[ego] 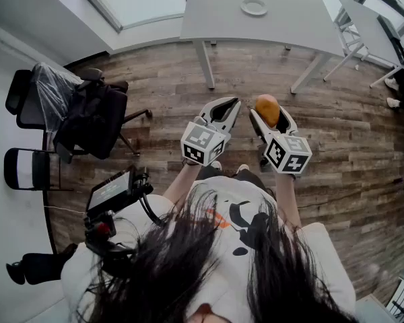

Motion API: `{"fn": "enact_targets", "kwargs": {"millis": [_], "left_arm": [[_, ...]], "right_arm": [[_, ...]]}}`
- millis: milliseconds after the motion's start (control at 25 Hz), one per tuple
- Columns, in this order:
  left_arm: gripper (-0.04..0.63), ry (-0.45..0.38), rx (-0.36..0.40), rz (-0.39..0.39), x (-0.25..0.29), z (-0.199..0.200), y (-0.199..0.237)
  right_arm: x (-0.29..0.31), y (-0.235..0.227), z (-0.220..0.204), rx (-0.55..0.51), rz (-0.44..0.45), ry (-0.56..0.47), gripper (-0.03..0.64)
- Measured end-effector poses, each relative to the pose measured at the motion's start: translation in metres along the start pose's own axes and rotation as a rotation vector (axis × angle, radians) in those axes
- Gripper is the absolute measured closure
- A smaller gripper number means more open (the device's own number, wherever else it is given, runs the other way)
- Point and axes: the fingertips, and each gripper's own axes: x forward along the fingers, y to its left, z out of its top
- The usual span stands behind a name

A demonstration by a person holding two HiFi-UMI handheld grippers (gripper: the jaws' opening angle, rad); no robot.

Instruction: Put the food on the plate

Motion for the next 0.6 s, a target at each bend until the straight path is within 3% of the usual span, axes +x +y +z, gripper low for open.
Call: {"fn": "enact_targets", "kwargs": {"millis": [600], "left_arm": [[0.588,-0.006,-0.005,0.004,0.0018,0.0014,0.0018]], "right_arm": [[-0.0048,-0.0050,0.0068,-0.003,-0.009,-0.032,0.247]]}}
